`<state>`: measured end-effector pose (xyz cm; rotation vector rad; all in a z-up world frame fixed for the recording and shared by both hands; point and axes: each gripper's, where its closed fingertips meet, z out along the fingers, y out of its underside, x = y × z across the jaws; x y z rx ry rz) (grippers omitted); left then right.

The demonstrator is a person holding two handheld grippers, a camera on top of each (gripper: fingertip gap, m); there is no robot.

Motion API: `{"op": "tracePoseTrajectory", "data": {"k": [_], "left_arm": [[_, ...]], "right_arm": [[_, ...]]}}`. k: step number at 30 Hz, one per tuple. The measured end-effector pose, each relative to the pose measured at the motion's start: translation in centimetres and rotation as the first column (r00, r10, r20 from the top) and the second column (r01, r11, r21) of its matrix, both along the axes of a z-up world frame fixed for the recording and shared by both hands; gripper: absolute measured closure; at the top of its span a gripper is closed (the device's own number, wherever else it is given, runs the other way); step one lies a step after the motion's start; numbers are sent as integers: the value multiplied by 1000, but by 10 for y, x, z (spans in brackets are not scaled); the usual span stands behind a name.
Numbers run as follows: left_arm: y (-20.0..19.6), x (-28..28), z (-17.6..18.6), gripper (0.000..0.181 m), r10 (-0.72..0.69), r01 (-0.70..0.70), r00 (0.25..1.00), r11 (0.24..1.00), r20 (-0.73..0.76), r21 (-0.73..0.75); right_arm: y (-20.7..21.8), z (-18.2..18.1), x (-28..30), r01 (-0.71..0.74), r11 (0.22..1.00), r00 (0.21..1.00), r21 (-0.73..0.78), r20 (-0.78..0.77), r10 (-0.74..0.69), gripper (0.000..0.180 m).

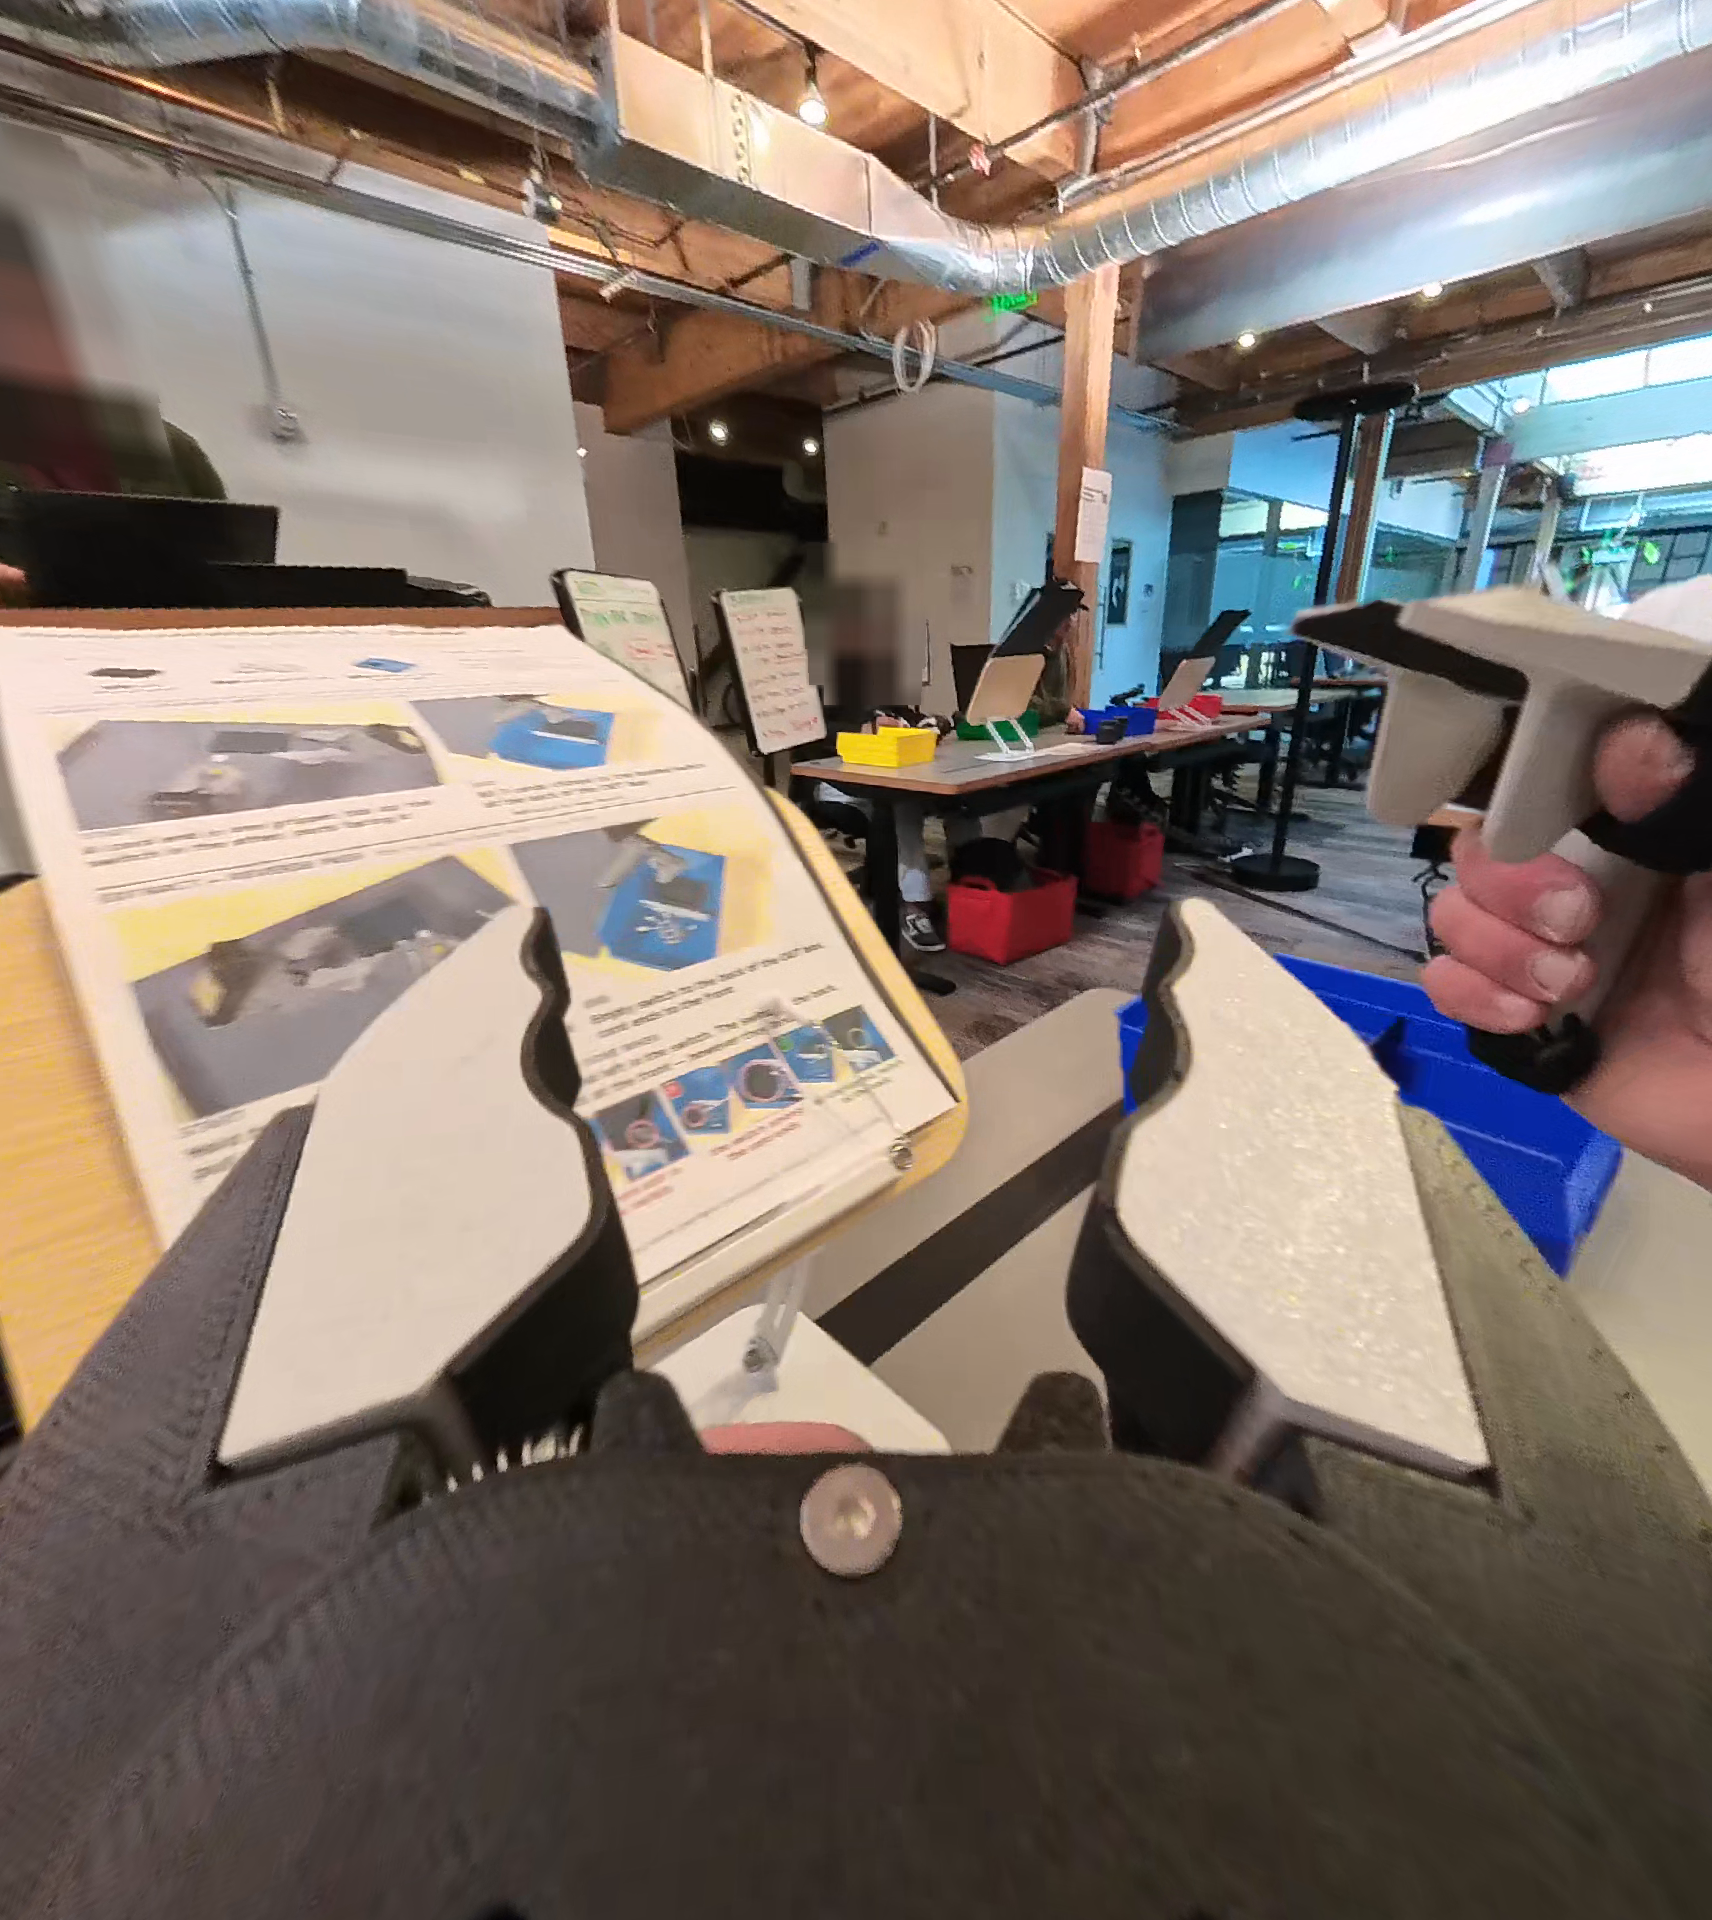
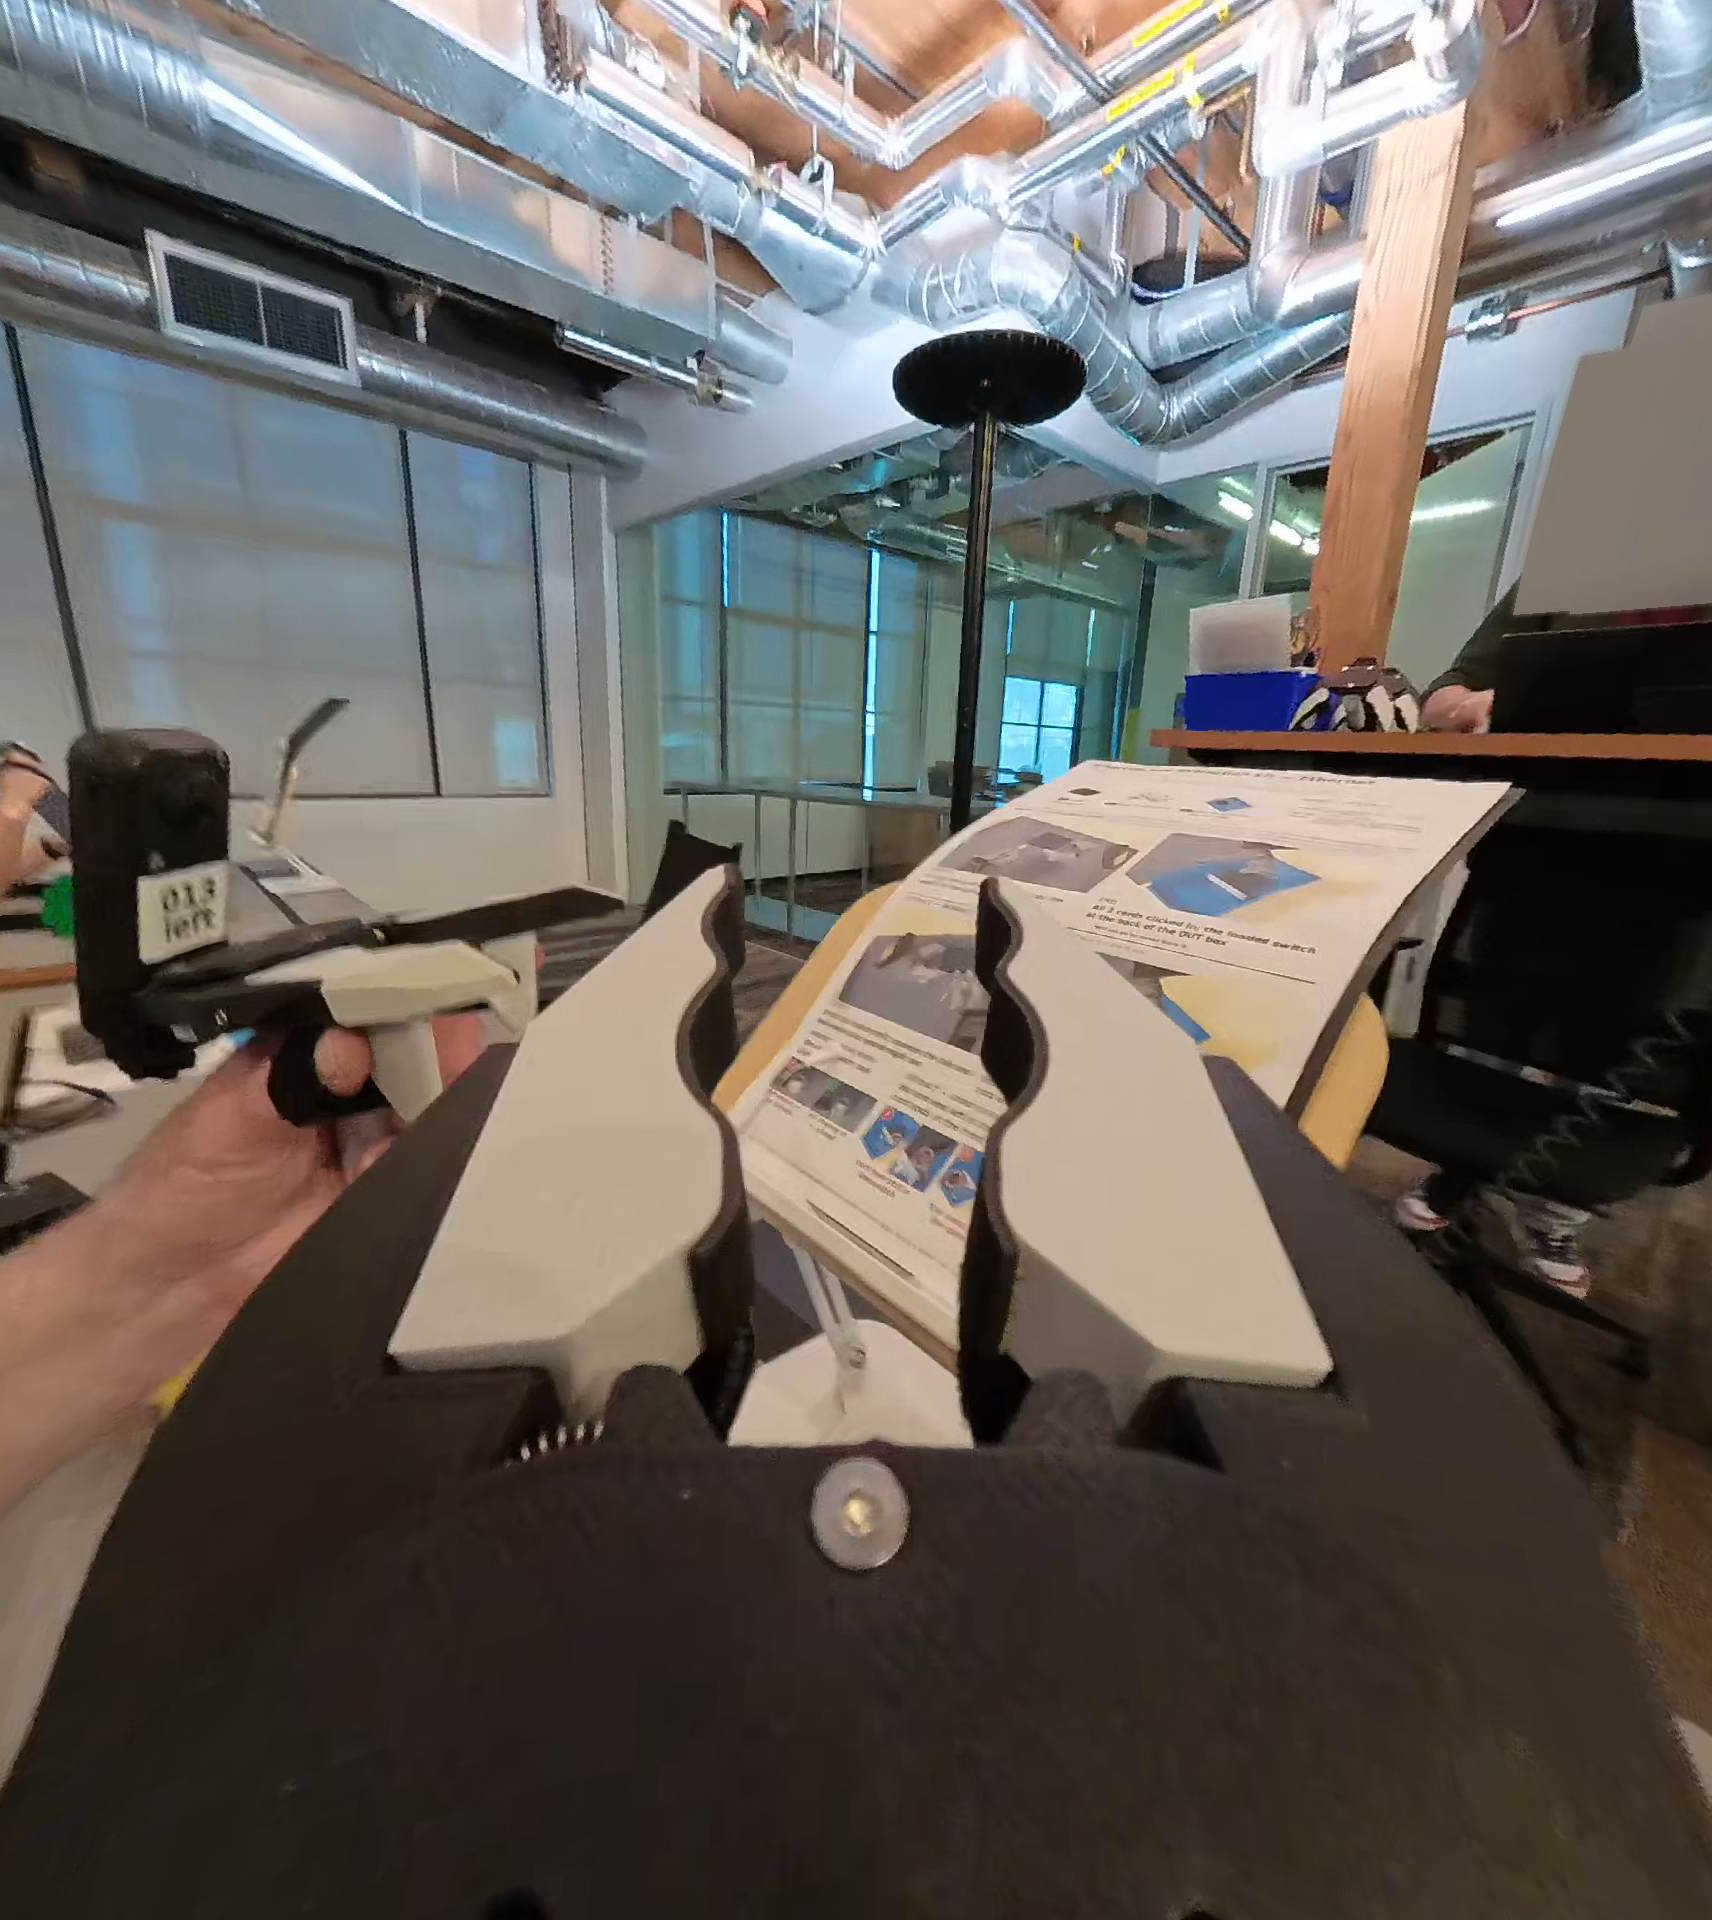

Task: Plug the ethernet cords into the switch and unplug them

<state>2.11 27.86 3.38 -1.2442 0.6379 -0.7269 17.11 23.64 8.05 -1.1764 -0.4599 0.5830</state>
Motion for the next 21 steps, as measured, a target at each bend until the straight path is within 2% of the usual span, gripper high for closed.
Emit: {"op": "tracePoseTrajectory", "data": {"k": [3,5,11,17,21], "left_arm": [[15,-27,-11,70,27,-26,999,1000,40,-17],[22,-39,-19,75,30,-28,998,999,53,-27],[45,-55,-40,75,95,-94,995,993,5,-68],[49,-75,-47,76,147,-148,989,986,-14,-76],[49,-79,-55,77,147,-149,989,985,-21,-92]], "right_arm": [[6,-18,-2,60,998,997,32,51,-61,137],[8,-29,-6,48,998,997,39,64,-50,138],[20,-49,-15,18,1000,993,17,120,-20,136],[24,-64,4,64,998,990,-14,130,-62,135],[21,-91,10,87,994,988,-66,137,-77,132]]}}
